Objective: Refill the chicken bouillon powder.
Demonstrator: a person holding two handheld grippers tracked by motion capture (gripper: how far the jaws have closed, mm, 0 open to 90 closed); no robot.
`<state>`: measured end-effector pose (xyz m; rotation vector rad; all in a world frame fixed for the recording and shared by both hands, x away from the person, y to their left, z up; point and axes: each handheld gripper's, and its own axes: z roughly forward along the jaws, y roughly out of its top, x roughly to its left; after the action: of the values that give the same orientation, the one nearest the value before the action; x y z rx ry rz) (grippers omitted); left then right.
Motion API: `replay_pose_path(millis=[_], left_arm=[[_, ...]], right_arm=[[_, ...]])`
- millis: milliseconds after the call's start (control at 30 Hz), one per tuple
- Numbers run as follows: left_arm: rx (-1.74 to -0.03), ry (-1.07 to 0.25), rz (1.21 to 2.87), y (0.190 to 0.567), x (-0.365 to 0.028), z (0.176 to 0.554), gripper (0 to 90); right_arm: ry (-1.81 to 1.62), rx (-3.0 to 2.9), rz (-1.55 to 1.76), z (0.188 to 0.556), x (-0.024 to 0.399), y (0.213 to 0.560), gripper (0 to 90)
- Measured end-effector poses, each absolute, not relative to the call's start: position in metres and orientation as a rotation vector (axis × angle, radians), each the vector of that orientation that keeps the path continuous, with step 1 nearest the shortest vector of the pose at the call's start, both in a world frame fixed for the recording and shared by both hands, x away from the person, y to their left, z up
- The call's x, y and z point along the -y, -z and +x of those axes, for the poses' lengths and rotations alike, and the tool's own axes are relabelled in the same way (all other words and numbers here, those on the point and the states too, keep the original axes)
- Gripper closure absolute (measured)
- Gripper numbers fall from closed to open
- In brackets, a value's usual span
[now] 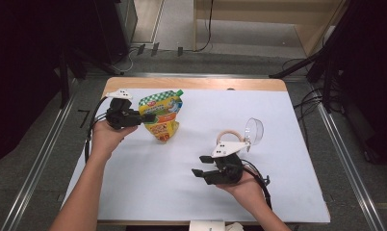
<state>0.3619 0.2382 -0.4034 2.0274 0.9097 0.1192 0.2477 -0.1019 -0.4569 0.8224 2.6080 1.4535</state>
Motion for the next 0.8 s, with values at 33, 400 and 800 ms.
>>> replay_pose_path(millis=[33,400,800], left_arm=[[-0.908,-0.123,2.031,0.403,-0.238,0.362,85.6],[-0.948,-0.090,2.053,0.391,-0.225,0.361,90.0],[-0.895,-0.051,2.097,0.362,-0.208,0.347,90.0]], right_arm=[[-1.454,-2.607,0.832,0.249,0.100,0.456,47.5],[-1.500,-2.593,0.815,0.260,0.065,0.449,47.6],[-1.505,-2.580,0.863,0.257,0.068,0.468,47.7]])
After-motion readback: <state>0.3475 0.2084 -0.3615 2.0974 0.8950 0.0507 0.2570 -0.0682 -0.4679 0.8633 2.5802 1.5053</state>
